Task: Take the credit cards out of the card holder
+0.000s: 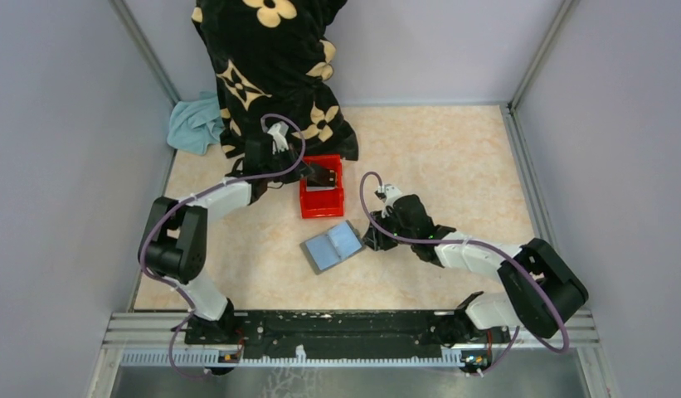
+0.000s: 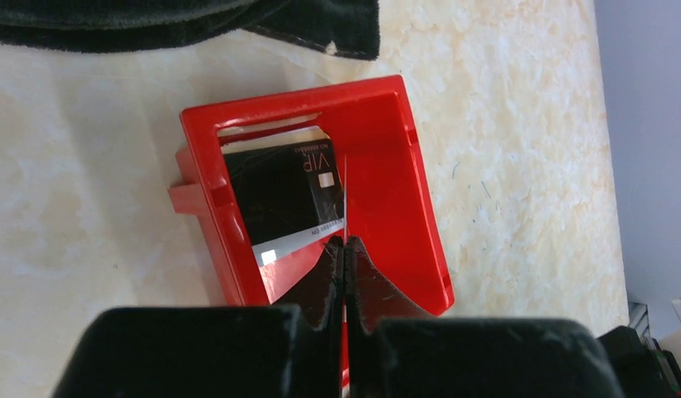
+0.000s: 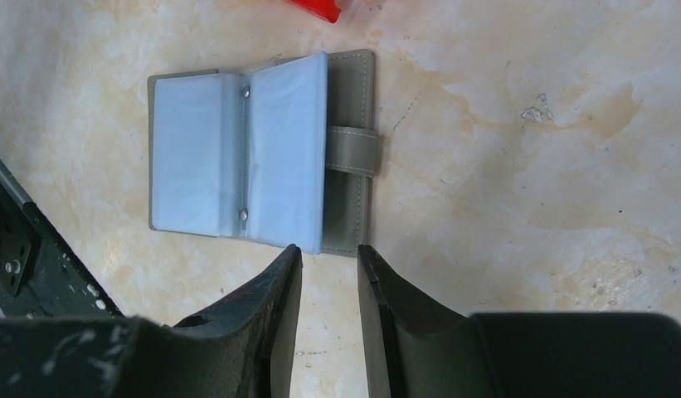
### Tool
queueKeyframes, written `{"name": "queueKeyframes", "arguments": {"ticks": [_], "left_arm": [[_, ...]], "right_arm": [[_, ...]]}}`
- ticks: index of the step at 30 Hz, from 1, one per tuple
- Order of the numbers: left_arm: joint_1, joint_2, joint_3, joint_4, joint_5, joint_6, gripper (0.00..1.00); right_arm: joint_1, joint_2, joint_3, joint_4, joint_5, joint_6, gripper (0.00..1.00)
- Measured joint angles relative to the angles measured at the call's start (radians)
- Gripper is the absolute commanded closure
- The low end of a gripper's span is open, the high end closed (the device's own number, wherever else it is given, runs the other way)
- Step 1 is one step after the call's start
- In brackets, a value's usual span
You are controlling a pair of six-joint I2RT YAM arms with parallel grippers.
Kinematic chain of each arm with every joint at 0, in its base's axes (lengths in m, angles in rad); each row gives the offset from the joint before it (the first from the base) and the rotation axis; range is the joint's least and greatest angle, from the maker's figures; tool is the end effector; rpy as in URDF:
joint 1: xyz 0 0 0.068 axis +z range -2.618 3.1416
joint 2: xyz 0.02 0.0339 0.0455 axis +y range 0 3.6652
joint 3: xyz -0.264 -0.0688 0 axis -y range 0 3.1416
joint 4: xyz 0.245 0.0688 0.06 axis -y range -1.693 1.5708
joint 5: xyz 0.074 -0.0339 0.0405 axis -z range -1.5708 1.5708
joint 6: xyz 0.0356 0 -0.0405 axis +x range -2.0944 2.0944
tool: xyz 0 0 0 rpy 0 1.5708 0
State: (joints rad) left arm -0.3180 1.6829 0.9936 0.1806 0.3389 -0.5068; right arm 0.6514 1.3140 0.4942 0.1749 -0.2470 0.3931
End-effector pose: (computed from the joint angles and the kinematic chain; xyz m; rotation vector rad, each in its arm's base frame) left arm 0.3484 -0.1272 0.2139 0.0124 2.1619 -0.8435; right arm 0.1941 0.1589 0.1655 -0.4420 2.2855 0.8284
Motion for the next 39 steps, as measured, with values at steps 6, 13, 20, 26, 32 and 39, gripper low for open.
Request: {"name": "queueKeyframes", "arguments": {"ticks": [6, 13, 20, 26, 32, 39], "left_arm": [[-0.003, 0.063, 0.065, -0.019, -0.018, -0.005, 1.0], [-0.013, 0.136, 0.127, -0.023, -0.014, -0.013, 1.0], [-0.025, 0.167, 0.135, -0.024, 0.003, -0.014, 0.86], [-0.027, 0.167, 0.138, -0.025, -0.013, 0.006, 0.8], [-0.027, 0.166, 0.164, -0.038, -0.067, 0.035, 0.76], [-0.027, 0.05, 0.108, -0.04, -0.192, 0.064, 0.6]], "right_arm": [[0.0, 0.011, 0.0, 0.008, 0.006, 0.0, 0.69], [-0.002, 0.024, 0.0, 0.011, 0.012, -0.005, 0.69], [-0.01, 0.024, 0.0, 0.012, 0.014, -0.008, 0.7], [-0.013, 0.024, 0.0, 0.019, 0.013, -0.008, 0.7], [-0.013, 0.024, 0.0, 0.019, 0.01, -0.008, 0.7], [-0.013, 0.024, -0.001, 0.019, 0.008, -0.008, 0.7]]}}
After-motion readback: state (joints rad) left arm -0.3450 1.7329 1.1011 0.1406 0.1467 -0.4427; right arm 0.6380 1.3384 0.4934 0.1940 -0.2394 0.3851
